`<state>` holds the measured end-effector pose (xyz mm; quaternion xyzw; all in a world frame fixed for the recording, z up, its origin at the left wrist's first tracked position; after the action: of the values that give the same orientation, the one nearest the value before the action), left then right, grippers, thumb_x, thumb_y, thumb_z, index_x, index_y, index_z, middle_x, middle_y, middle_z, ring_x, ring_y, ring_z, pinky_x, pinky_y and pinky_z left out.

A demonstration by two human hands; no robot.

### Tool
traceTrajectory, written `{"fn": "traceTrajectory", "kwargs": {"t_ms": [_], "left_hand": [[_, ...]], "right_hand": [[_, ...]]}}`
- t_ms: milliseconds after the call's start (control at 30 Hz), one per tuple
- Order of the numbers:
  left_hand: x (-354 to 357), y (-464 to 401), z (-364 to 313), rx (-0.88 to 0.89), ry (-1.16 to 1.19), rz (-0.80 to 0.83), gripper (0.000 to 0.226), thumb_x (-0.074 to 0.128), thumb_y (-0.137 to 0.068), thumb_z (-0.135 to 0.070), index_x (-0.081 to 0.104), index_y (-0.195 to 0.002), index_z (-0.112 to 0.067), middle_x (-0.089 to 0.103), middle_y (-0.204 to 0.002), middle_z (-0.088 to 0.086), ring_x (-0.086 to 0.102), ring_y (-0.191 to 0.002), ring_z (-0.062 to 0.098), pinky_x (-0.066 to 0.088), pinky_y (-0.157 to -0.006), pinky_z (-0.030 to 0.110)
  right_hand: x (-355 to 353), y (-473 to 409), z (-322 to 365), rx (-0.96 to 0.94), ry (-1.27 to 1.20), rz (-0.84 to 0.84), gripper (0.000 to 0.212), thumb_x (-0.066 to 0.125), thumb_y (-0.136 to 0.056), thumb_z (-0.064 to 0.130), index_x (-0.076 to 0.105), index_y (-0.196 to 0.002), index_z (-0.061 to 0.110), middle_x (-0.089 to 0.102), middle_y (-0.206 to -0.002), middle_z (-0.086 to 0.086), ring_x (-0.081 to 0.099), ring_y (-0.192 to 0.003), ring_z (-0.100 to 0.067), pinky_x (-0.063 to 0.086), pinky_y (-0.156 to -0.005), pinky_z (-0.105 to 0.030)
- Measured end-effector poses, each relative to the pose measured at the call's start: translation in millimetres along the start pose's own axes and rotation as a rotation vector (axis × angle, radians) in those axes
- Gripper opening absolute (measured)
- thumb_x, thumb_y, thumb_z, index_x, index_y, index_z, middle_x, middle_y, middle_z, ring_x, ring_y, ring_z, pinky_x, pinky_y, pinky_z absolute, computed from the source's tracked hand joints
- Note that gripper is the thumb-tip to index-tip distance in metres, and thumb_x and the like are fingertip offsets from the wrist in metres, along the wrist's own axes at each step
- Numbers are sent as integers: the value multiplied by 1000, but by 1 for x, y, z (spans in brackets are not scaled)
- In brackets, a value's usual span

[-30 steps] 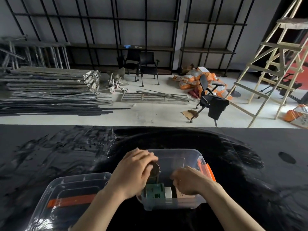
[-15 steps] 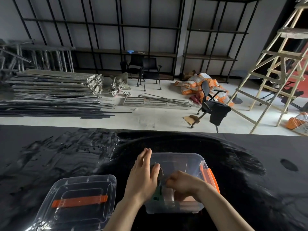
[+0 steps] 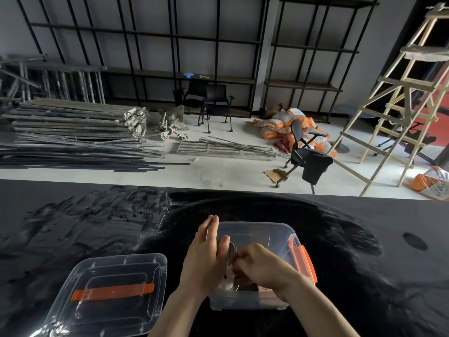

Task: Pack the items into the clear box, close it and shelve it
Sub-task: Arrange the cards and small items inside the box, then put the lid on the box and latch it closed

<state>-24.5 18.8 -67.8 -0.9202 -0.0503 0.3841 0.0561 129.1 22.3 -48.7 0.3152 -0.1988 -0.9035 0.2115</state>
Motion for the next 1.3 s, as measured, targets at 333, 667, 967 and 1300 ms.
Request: {"fn": "traceTrajectory", "kwargs": {"t_ms": [333,667,967,1300], "left_hand": [[-56,21,45,-63,36,-121,64,33,-101,-51,21,-157,-22,18,-165,-7,28,-148,12,31,-117,33],[-123,34,105,-420,112,-515,34,47,-97,-31,60,-127,-19,68,-121,2,64,-110,21,46,-84,33],[-155,98,200,-854,-187,-341,60,51,-91,-50,53,-136,-11,60,-130,19,55,-121,38,44,-98,44],[-174,93,185,-931,-50,-374,71,47,-83,-66,61,-129,-14,72,-115,12,64,-111,35,46,-86,41]], "right_hand": [[43,10,72,-250,247,-219,19,58,-87,35,72,-80,25,76,-71,3,72,-69,-13,62,-75,-39],[95,18,116,-517,77,-282,11,64,-91,30,72,-95,24,77,-83,8,72,-79,-7,58,-76,-29],[176,-29,90,13,317,-78,59,48,-91,49,42,-137,13,56,-135,-15,54,-127,-38,46,-100,-44],[148,-32,109,-33,-26,-226,31,56,-93,38,62,-115,18,71,-104,-2,69,-96,-22,56,-81,-35]]}}
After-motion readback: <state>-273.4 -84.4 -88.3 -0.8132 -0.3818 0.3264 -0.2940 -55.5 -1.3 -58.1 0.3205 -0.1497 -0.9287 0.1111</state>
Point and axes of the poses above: each hand's wrist, its own y-axis away from the middle knuckle, its own x-axis out of the palm, z = x × y, the point moved 2 cm from there along -y, towards the middle knuckle
